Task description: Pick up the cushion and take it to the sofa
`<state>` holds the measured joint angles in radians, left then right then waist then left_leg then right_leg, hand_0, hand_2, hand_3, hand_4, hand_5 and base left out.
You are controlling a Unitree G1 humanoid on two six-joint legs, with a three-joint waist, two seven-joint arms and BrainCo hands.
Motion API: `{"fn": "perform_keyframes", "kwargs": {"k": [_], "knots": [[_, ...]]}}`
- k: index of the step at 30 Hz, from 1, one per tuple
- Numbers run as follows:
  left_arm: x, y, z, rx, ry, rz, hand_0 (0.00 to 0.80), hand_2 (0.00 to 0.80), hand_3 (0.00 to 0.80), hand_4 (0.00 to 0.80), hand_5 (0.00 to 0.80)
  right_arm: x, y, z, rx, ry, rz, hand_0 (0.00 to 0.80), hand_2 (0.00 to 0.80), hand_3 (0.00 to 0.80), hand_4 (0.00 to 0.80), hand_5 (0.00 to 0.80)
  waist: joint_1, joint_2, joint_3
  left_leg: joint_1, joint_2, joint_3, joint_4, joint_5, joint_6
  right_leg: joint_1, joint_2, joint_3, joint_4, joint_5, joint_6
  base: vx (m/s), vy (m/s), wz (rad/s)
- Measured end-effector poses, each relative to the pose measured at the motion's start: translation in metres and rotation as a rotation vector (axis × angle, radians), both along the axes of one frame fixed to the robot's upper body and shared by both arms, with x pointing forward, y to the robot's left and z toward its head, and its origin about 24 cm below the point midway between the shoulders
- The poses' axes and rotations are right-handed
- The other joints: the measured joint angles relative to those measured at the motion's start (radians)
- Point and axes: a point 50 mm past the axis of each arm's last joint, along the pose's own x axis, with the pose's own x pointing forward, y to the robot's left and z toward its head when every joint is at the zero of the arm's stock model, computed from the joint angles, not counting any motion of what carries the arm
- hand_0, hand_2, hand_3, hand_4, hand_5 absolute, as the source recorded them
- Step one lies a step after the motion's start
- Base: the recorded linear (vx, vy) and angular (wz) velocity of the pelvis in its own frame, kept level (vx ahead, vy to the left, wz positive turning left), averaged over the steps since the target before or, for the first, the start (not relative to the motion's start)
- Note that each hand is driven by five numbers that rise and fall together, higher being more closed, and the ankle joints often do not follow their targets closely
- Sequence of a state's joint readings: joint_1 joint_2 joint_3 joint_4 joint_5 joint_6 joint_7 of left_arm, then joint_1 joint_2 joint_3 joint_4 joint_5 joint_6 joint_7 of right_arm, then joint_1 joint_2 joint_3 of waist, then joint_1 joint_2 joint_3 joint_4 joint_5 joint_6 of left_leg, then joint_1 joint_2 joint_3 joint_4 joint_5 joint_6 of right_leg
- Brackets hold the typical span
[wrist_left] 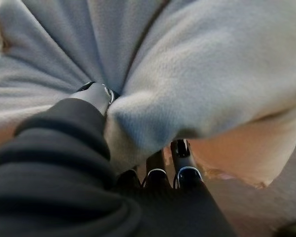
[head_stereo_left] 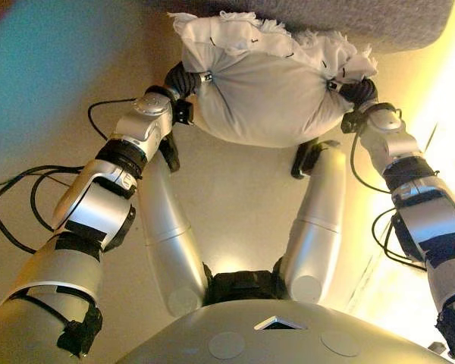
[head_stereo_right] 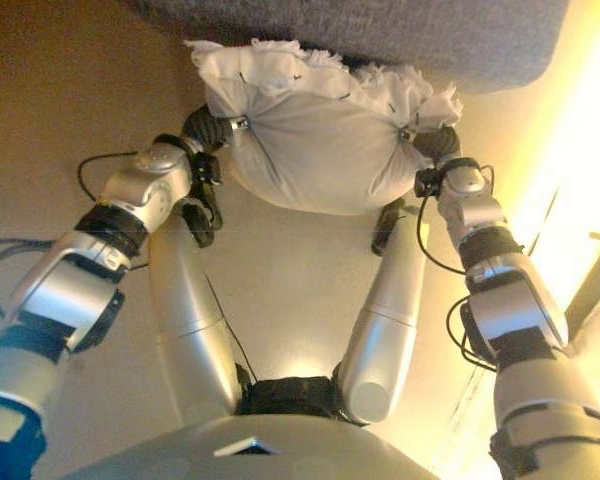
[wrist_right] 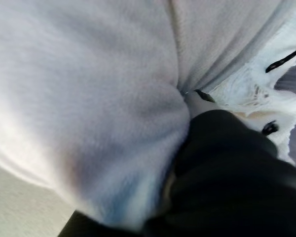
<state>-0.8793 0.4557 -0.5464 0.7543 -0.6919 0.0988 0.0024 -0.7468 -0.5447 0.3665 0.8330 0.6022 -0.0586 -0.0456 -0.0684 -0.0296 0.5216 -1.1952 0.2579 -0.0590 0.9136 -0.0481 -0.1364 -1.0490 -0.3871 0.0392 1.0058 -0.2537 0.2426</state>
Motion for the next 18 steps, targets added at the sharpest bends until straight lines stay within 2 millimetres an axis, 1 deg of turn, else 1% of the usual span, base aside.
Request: {"fn": "perform_keyframes", "kwargs": {"k": [1, 2, 3, 4, 5, 6, 9, 11, 12, 13, 15, 16, 17, 18], "knots": [[-0.004, 0.005, -0.009, -0.003, 0.014, 0.024, 0.8, 0.8, 0.8, 0.8, 0.8, -0.003, 0.005, -0.006, 0.018, -0.001, -0.001, 0.8, 0.8, 0.8, 0.8, 0.8, -0.003, -0.004, 0.002, 0.064, 0.005, 0.013, -0.044, 0.001, -0.003, 0.069, 0.0, -0.018, -0.056, 0.014, 0.002, 0.127, 0.007, -0.06], [-0.01, 0.008, -0.02, -0.005, 0.037, 0.044, 0.8, 0.8, 0.8, 0.8, 0.8, -0.01, 0.011, -0.016, 0.038, 0.003, 0.01, 0.8, 0.8, 0.8, 0.8, 0.8, -0.002, -0.014, -0.003, 0.133, 0.006, 0.032, -0.095, 0.001, -0.003, 0.135, 0.0, -0.031, -0.116, 0.024, 0.002, 0.081, 0.038, -0.05], [-0.015, 0.01, -0.028, -0.002, 0.048, 0.059, 0.8, 0.8, 0.8, 0.8, 0.8, -0.017, 0.016, -0.023, 0.07, -0.002, 0.016, 0.8, 0.8, 0.8, 0.8, 0.8, -0.002, -0.018, -0.004, 0.198, 0.008, 0.045, -0.141, 0.005, -0.008, 0.204, 0.0, -0.049, -0.173, 0.04, 0.01, 0.121, 0.05, -0.05], [-0.019, 0.014, -0.032, -0.003, 0.049, 0.072, 0.8, 0.8, 0.8, 0.8, 0.8, -0.024, 0.02, -0.028, 0.104, -0.008, 0.015, 0.8, 0.8, 0.8, 0.8, 0.8, -0.001, -0.024, -0.005, 0.262, 0.004, 0.062, -0.185, 0.022, -0.022, 0.262, -0.001, -0.063, -0.222, 0.066, 0.009, 0.127, 0.056, -0.04], [-0.023, 0.016, -0.034, -0.016, 0.045, 0.081, 0.8, 0.8, 0.8, 0.8, 0.8, -0.029, 0.022, -0.032, 0.132, -0.014, 0.013, 0.8, 0.8, 0.8, 0.8, 0.8, -0.002, -0.025, -0.006, 0.318, 0.004, 0.073, -0.235, 0.028, -0.02, 0.319, -0.003, -0.085, -0.272, 0.082, 0.009, 0.201, 0.044, -0.03], [-0.025, 0.017, -0.034, -0.02, 0.033, 0.083, 0.8, 0.8, 0.8, 0.8, 0.8, -0.033, 0.024, -0.035, 0.155, -0.02, 0.008, 0.8, 0.8, 0.8, 0.8, 0.8, 0.001, -0.033, -0.011, 0.365, 0.004, 0.088, -0.272, 0.036, -0.024, 0.363, -0.006, -0.094, -0.313, 0.089, 0.011, 0.172, 0.044, -0.01], [-0.031, 0.021, -0.032, -0.037, 0.006, 0.093, 0.8, 0.8, 0.8, 0.8, 0.8, -0.04, 0.031, -0.044, 0.209, -0.019, -0.009, 0.8, 0.8, 0.8, 0.8, 0.8, 0.003, -0.042, -0.013, 0.502, 0.003, 0.117, -0.375, 0.057, -0.029, 0.496, -0.012, -0.143, -0.414, 0.12, 0.011, 0.133, 0.04, -0.03], [-0.035, 0.025, -0.03, -0.061, -0.027, 0.105, 0.8, 0.8, 0.8, 0.8, 0.8, -0.045, 0.037, -0.043, 0.241, -0.039, -0.001, 0.8, 0.8, 0.8, 0.8, 0.8, 0.004, -0.051, -0.042, 0.56, 0.001, 0.138, -0.431, 0.065, -0.028, 0.538, -0.012, -0.154, -0.47, 0.131, 0.012, 0.088, 0.033, -0.14], [-0.035, 0.026, -0.025, -0.067, -0.046, 0.108, 0.8, 0.8, 0.8, 0.8, 0.8, -0.045, 0.037, -0.039, 0.248, -0.053, 0.001, 0.8, 0.8, 0.8, 0.8, 0.8, 0.005, -0.05, -0.047, 0.587, -0.001, 0.143, -0.458, 0.074, -0.029, 0.563, -0.01, -0.161, -0.499, 0.146, 0.012, 0.085, 0.041, -0.16], [-0.035, 0.027, -0.023, -0.074, -0.057, 0.11, 0.8, 0.8, 0.8, 0.8, 0.8, -0.044, 0.037, -0.037, 0.251, -0.063, 0.001, 0.8, 0.8, 0.8, 0.8, 0.8, 0.009, -0.051, -0.047, 0.621, -0.002, 0.143, -0.486, 0.09, -0.038, 0.595, -0.006, -0.165, -0.528, 0.164, 0.011, 0.118, 0.041, -0.13], [-0.039, 0.028, -0.026, -0.09, -0.066, 0.113, 0.8, 0.8, 0.8, 0.8, 0.8, -0.045, 0.037, -0.038, 0.252, -0.06, 0.005, 0.8, 0.8, 0.8, 0.8, 0.8, 0.008, -0.052, -0.078, 0.666, -0.01, 0.143, -0.538, 0.093, -0.035, 0.634, 0.0, -0.168, -0.597, 0.187, 0.01, 0.164, 0.049, -0.18], [-0.041, 0.03, -0.027, -0.098, -0.068, 0.118, 0.8, 0.8, 0.8, 0.8, 0.8, -0.044, 0.036, -0.037, 0.244, -0.062, 0.007, 0.8, 0.8, 0.8, 0.8, 0.8, 0.014, -0.052, -0.078, 0.7, -0.016, 0.141, -0.563, 0.096, -0.037, 0.665, 0.003, -0.168, -0.634, 0.206, 0.011, 0.189, 0.076, -0.31], [-0.044, 0.031, -0.03, -0.112, -0.061, 0.126, 0.8, 0.8, 0.8, 0.8, 0.8, -0.044, 0.036, -0.037, 0.233, -0.061, 0.014, 0.8, 0.8, 0.8, 0.8, 0.8, 0.021, -0.051, -0.079, 0.743, -0.023, 0.132, -0.59, 0.099, -0.042, 0.702, 0.008, -0.165, -0.678, 0.233, 0.01, 0.243, 0.109, -0.53], [-0.048, 0.032, -0.035, -0.122, -0.053, 0.133, 0.8, 0.8, 0.8, 0.8, 0.8, -0.044, 0.036, -0.036, 0.216, -0.057, 0.025, 0.8, 0.8, 0.8, 0.8, 0.8, 0.036, -0.051, -0.081, 0.79, -0.036, 0.095, -0.614, 0.088, -0.059, 0.737, 0.013, -0.159, -0.73, 0.26, 0.005, 0.302, 0.128, -0.73]]}}
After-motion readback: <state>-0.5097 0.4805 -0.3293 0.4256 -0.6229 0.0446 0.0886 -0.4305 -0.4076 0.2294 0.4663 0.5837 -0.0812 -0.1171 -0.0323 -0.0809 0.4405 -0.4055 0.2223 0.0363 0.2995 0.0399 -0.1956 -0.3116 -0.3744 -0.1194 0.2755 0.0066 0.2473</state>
